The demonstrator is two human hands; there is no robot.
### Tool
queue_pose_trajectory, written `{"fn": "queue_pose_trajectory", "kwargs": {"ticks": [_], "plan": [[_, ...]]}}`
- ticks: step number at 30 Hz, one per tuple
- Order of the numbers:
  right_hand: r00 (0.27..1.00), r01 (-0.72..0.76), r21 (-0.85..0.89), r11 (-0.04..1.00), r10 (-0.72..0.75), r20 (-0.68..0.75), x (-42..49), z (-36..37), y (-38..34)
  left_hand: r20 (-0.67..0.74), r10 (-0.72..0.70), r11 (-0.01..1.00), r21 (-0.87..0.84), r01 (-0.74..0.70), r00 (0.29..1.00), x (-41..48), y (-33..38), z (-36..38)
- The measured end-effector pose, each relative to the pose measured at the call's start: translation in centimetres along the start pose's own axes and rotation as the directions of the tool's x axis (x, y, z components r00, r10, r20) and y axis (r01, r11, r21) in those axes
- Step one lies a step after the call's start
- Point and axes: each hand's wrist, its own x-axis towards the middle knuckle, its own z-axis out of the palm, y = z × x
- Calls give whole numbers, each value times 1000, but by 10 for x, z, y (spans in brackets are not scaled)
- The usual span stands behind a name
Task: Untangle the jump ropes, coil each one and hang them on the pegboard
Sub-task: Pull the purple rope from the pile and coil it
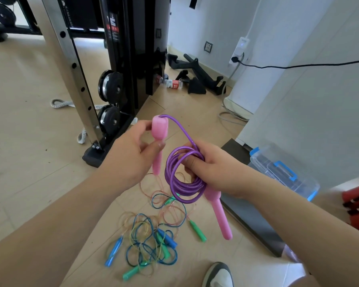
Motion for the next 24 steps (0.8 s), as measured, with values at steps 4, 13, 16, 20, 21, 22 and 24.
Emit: {"fn": "queue_pose_trajectory", "kwargs": {"ticks": [4,13,16,20,21,22,24], "plan": [[999,22,-63,998,-21,31,-2,4,-4,67,-115,927,-351,131,991,-14,14,16],[993,89,-119,989,-98,-73,6,11,5,155,-409,705,-572,419,899,-14,17,30],[989,17,-85,996,-29,-144,7,5,8,341,-330,634,-611,474,880,-17,22,27],[984,2,-64,998,-14,-176,7,-2,9,474,-244,702,-515,491,846,-24,21,27],[985,4,-53,999,-13,-175,8,-3,9,461,-238,691,-538,483,855,-23,20,26],[985,8,-32,999,-13,-171,8,-4,10,451,-235,675,-561,479,861,-23,19,24],[995,23,60,998,-17,-101,9,-10,13,451,-211,677,-572,463,867,-22,20,20]]}}
